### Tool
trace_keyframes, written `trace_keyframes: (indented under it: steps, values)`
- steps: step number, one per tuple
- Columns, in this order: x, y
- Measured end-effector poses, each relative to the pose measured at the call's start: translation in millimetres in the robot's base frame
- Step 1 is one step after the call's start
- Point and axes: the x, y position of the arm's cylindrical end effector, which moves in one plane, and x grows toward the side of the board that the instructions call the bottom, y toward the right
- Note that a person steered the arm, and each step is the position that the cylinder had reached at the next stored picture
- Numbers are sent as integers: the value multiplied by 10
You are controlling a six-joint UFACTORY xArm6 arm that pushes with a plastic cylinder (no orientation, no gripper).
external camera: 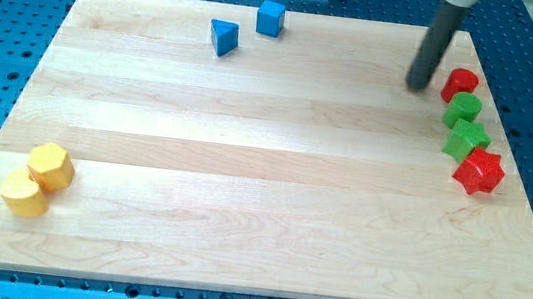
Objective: Place the arm right to the cube
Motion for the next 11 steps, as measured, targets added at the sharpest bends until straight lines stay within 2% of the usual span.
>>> trace_keyframes:
  steps: [1,2,6,7,9,10,11]
  values:
    - [110,-953]
    - [109,-1343]
    - [93,-1329]
    - [-54,-1322]
    - [-847,-762]
    - [-1185,-788]
    - [-1198,-1180]
